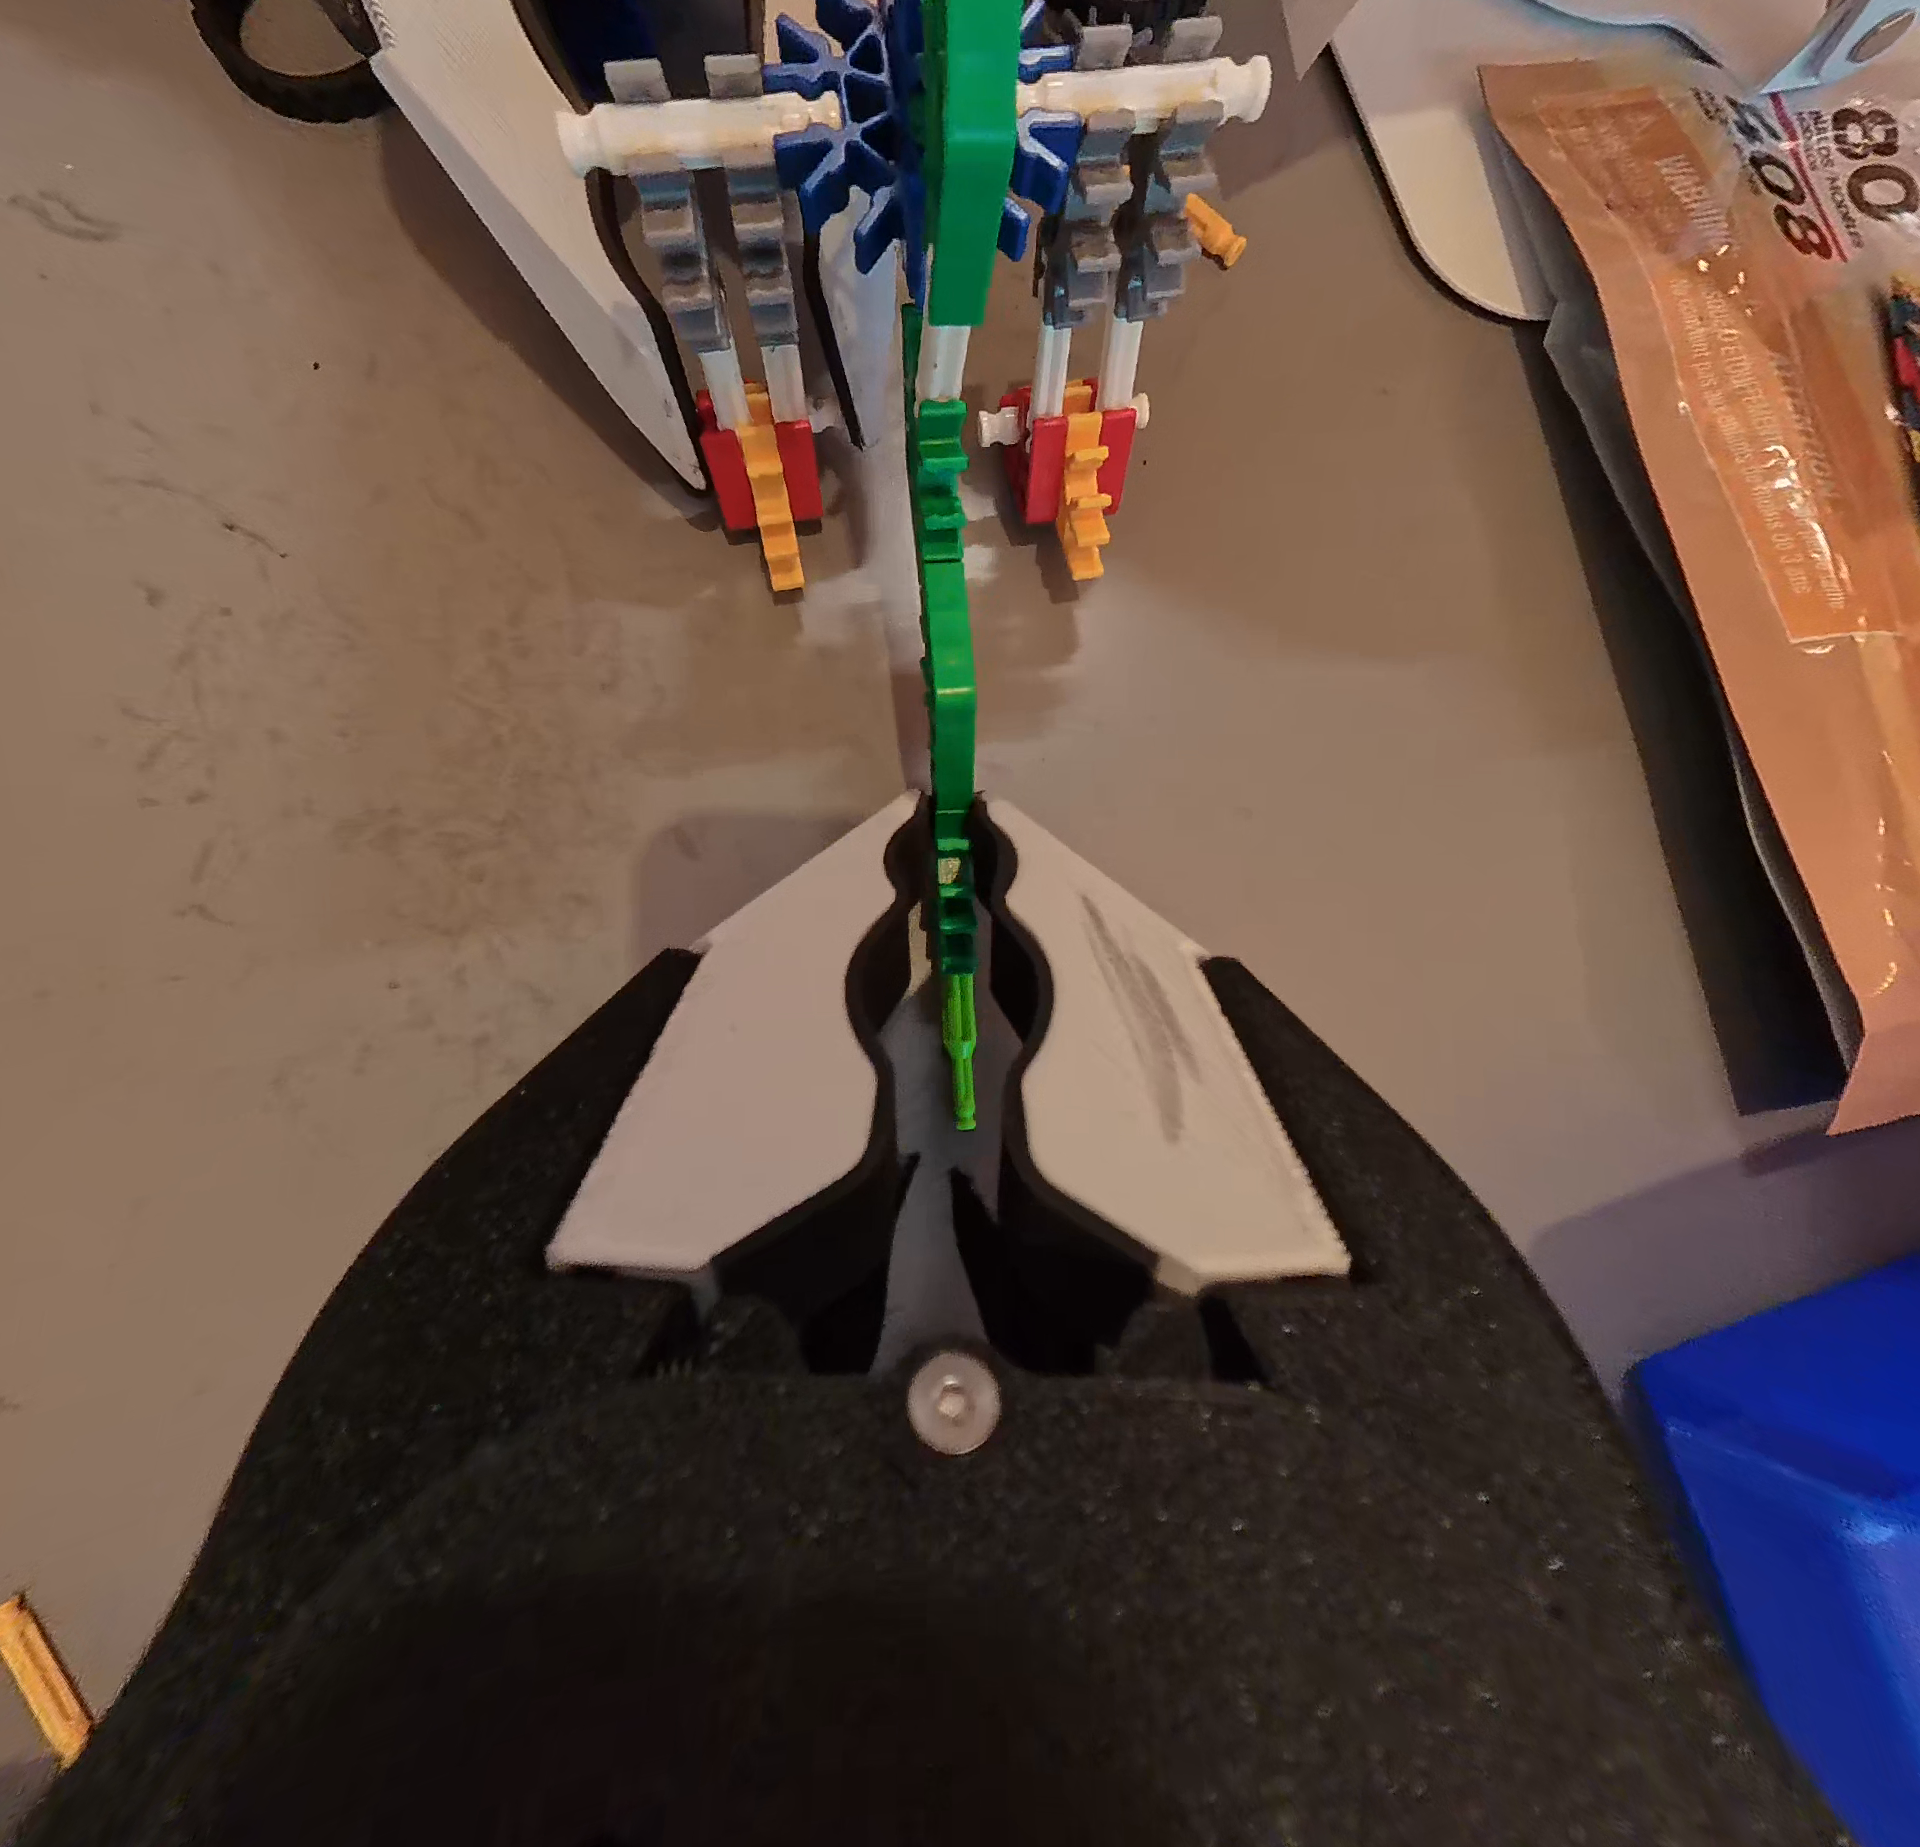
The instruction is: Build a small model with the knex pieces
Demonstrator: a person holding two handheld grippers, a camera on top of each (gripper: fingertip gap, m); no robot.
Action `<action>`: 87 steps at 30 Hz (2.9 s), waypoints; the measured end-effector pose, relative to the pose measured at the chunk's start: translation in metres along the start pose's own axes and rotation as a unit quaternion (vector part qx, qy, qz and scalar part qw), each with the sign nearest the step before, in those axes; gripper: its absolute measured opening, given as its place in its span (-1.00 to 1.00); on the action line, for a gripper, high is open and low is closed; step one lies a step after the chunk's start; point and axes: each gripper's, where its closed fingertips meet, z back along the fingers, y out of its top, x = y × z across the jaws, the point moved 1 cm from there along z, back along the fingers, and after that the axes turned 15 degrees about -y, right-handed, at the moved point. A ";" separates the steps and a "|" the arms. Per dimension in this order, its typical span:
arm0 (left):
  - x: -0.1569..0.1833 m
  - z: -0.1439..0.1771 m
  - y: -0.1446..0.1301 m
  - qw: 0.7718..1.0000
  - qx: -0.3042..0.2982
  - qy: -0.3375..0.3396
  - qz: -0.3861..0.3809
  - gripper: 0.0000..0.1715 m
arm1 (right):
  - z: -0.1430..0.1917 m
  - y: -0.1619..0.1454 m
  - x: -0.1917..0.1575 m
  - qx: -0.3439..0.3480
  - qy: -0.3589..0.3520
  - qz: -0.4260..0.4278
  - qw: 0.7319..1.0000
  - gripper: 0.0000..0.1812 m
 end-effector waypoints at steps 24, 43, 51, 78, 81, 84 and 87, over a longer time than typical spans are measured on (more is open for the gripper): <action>0.001 0.000 -0.001 1.000 -0.003 0.000 -0.002 -0.68 | 0.001 -0.001 -0.009 -0.002 0.024 0.001 1.000 -0.91; -0.001 0.010 -0.006 1.000 -0.003 0.010 0.012 -0.38 | 0.027 0.009 0.017 0.061 -0.008 -0.046 0.997 -0.64; -0.002 0.016 -0.007 1.000 -0.004 0.015 0.013 -0.31 | 0.027 0.007 0.013 0.057 0.003 -0.043 0.997 -0.64; 0.005 0.002 -0.011 1.000 -0.024 -0.004 0.000 -0.56 | 0.006 -0.003 -0.027 -0.001 0.070 0.013 0.997 -0.92; 0.005 0.002 -0.011 1.000 -0.025 -0.004 0.000 -0.56 | 0.007 -0.003 -0.028 -0.001 0.074 0.012 0.997 -0.92; 0.004 0.002 -0.012 1.000 -0.027 -0.003 0.000 -0.55 | 0.006 -0.003 -0.027 -0.002 0.073 0.002 0.997 -0.84; 0.004 0.003 -0.013 1.000 -0.029 -0.001 0.001 -0.52 | 0.010 0.000 -0.024 0.009 0.069 -0.003 0.998 -0.73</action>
